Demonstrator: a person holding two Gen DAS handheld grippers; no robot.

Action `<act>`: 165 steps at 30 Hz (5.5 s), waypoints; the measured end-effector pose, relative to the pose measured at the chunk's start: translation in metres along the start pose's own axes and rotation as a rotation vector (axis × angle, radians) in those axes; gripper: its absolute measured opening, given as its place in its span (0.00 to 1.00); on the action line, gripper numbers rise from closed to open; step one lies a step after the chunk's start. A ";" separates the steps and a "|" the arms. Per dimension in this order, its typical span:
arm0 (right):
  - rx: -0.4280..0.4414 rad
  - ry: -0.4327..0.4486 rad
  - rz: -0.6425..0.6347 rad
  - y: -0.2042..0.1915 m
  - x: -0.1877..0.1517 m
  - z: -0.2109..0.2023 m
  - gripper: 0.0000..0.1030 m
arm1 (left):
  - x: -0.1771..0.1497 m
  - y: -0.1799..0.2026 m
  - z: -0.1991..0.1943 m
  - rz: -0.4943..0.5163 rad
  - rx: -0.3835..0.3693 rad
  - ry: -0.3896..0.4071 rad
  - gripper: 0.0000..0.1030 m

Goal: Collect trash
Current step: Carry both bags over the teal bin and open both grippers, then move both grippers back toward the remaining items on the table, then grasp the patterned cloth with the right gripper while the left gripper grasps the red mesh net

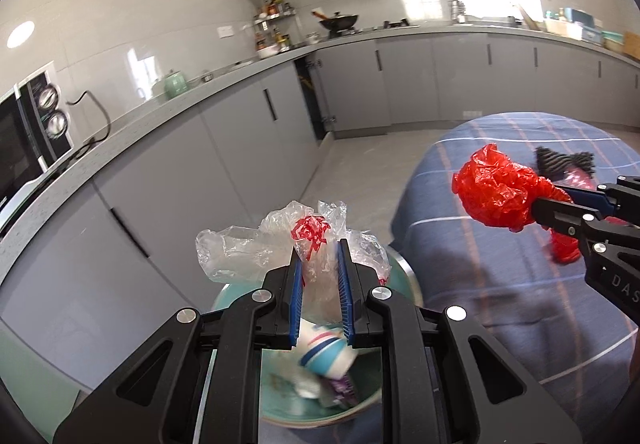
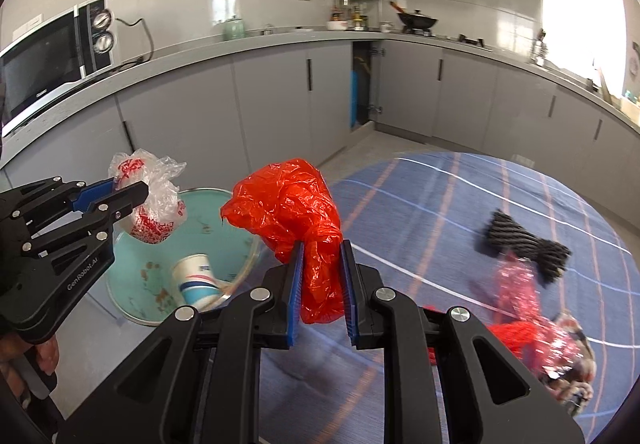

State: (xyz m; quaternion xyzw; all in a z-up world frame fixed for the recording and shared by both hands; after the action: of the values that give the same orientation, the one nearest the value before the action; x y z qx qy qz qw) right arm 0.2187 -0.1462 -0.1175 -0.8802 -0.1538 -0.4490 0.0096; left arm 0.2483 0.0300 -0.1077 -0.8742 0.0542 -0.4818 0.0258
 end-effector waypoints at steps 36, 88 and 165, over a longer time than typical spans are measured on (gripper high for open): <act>0.144 -0.007 -0.070 -0.067 0.011 0.049 0.49 | -0.021 -0.071 0.027 -0.078 0.150 -0.054 0.59; 0.055 -0.015 -0.030 -0.030 -0.013 0.016 0.56 | -0.021 -0.037 0.009 -0.060 0.116 -0.020 0.80; -0.368 -0.201 0.311 0.186 -0.159 -0.080 0.63 | -0.036 0.236 0.014 0.260 -0.260 -0.068 0.89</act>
State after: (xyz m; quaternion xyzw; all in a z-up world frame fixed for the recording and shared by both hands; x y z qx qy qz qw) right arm 0.1203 -0.3773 -0.1731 -0.9203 0.0676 -0.3728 -0.0971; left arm 0.2240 -0.2002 -0.1686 -0.8715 0.2275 -0.4338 -0.0235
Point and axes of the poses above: each gripper's, at about its wrist camera, not at the fingertips, and z roughly the way its jaws point, y to its right, x to its top, the point moved 6 cm from there along z, roughly the way its jaws point, and after that the axes turned 11 degrees about -z, right-handed, at the moved point
